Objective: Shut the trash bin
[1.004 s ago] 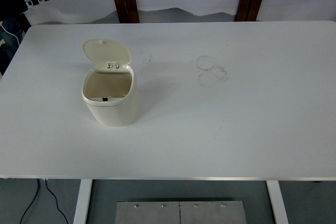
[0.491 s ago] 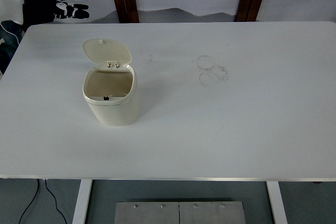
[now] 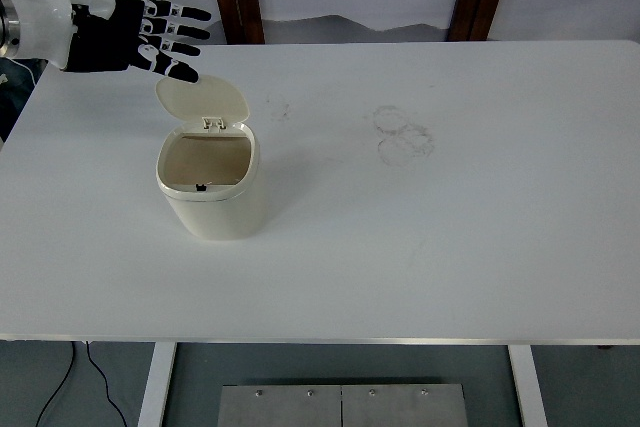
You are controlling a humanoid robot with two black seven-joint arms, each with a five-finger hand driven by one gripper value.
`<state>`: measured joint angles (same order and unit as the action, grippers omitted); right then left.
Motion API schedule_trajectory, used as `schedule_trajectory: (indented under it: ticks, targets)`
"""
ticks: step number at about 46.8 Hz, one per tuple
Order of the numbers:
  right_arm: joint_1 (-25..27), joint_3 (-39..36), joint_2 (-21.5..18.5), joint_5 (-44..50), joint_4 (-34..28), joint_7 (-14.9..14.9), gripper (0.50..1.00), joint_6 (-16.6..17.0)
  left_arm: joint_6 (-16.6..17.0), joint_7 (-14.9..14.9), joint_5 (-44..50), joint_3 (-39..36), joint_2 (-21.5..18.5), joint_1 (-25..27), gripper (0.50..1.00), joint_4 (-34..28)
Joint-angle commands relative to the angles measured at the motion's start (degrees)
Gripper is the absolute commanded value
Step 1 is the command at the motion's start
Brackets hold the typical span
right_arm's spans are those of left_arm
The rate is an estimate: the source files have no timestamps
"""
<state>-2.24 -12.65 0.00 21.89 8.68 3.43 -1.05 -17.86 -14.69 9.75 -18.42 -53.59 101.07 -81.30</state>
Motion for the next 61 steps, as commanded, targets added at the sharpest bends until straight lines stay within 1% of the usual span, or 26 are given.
schedule_trajectory:
  ticks: [1,32,51,61]
  targets:
    - [0.0,0.0,0.0,0.0,-0.1,0.0,0.995,0.0,0.0,0.0,0.0,0.0,0.2,0.4,1.0,-0.1]
    - [-0.1,0.0,0.0,0.0,0.0,0.0,0.995,0.0,0.1,-0.3,0.1,-2.7,0.3,0.0,1.0,-1.8]
    - [-0.3,0.1,0.0,0.1,0.0,0.0,0.995,0.0,0.5,-0.3,0.2,-2.8,1.3,-3.3,1.0,-4.0]
    - [-0.3,0.0,0.0,0.1,0.0,0.0,0.995,0.0,0.5,-0.3,0.2,-2.8,1.3,-4.9,1.0,-4.0]
